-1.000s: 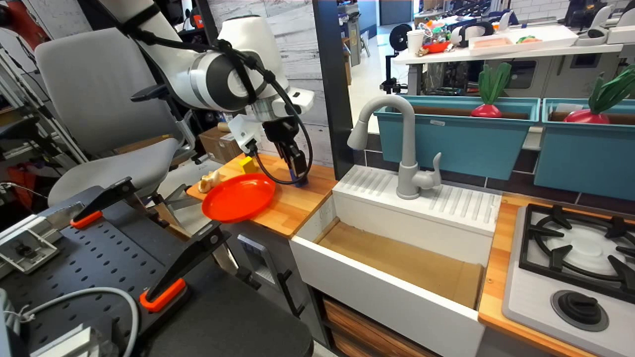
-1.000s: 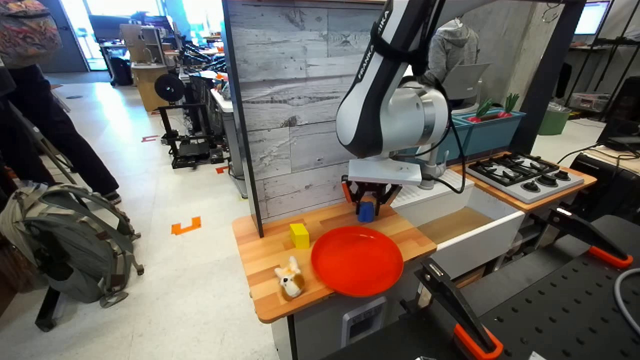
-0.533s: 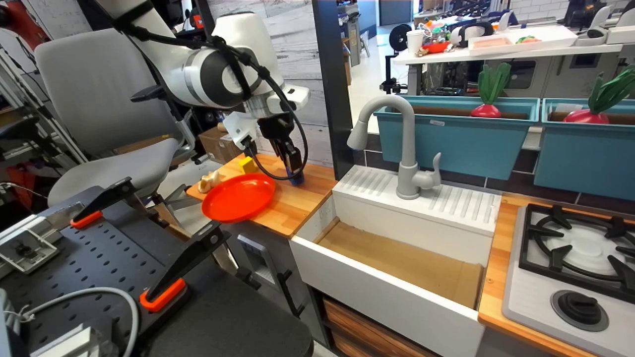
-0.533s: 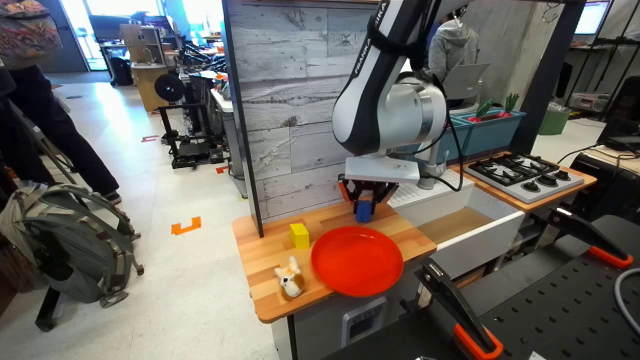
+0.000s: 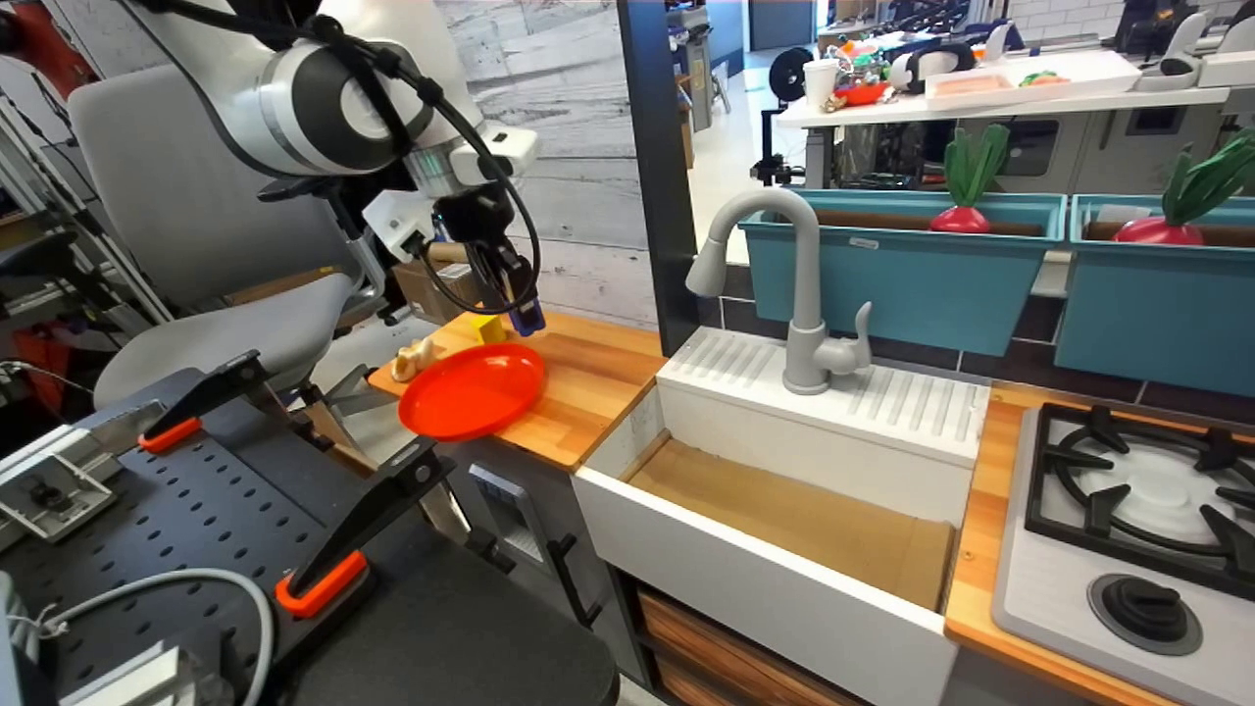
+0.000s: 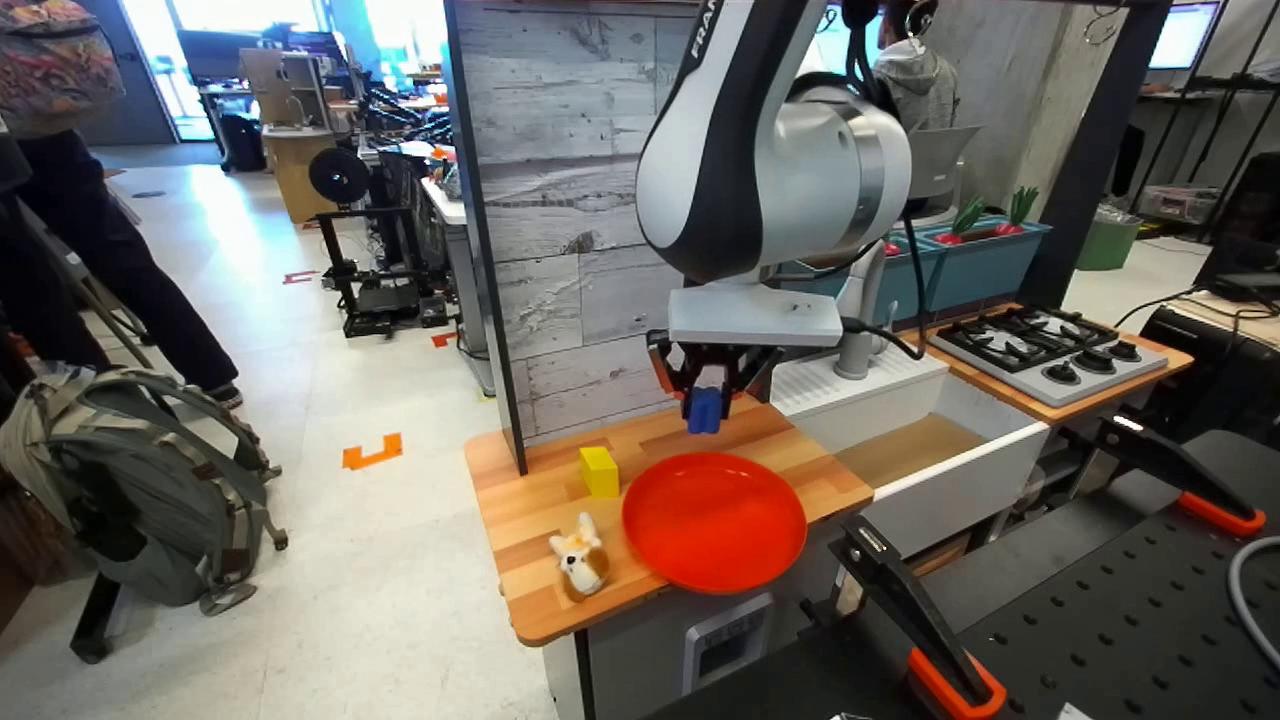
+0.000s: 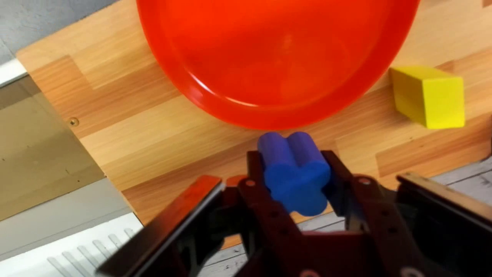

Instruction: Pick up the blue block from the countertop and put it in the orange plate.

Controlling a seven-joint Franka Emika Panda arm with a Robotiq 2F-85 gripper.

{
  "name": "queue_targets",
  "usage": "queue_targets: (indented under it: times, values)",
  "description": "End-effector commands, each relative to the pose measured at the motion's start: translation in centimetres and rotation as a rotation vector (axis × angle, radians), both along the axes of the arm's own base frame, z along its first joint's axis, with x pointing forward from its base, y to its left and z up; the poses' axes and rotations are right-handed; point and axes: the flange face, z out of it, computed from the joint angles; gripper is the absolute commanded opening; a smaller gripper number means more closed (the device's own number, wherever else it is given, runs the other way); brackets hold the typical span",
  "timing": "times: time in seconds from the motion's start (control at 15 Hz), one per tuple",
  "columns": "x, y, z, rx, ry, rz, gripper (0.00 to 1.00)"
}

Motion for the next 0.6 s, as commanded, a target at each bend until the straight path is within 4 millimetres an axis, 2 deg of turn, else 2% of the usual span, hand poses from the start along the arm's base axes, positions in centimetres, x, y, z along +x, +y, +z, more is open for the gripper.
queue_targets:
  times: [0.0, 0.27, 0.53]
  values:
    - [-2.8, 0.9, 0.1, -0.016, 0.030, 0.073, 0.16]
    - [-4.8, 1.2, -1.9, -0.038, 0.085, 0.118, 0.16]
    - [-5.3, 1.3, -3.7, -0.050, 0.121, 0.126, 0.16]
